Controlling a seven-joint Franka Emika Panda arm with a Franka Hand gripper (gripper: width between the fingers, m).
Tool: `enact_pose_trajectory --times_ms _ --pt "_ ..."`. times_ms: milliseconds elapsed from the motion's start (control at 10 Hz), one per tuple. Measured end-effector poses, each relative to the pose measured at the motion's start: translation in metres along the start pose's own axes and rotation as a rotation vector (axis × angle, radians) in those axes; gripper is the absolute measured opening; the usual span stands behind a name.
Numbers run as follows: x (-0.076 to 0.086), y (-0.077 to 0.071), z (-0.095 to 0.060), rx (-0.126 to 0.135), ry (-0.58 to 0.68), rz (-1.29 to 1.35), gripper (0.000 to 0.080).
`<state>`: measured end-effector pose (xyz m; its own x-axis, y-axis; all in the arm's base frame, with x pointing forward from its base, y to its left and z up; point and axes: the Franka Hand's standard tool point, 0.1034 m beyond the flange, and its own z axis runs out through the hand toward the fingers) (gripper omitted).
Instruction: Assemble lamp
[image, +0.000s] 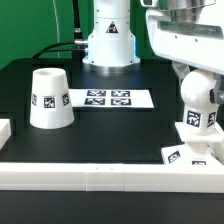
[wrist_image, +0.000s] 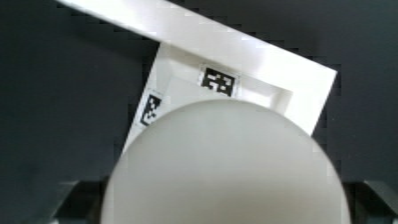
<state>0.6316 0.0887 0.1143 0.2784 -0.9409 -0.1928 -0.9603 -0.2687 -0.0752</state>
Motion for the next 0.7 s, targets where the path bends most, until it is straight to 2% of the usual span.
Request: enact_pose_trajectory --times_ms 300,600,700 --pt "0.0009 -0.0030 -0.0013 0.020 -0.039 0.302 0.0578" --pt "0.0006 -0.0033 -0.0011 0.022 -0.042 0.299 0.0578" --pt "0.0002 -0.0021 -0.0011 0.014 -0.041 0.270 0.0669"
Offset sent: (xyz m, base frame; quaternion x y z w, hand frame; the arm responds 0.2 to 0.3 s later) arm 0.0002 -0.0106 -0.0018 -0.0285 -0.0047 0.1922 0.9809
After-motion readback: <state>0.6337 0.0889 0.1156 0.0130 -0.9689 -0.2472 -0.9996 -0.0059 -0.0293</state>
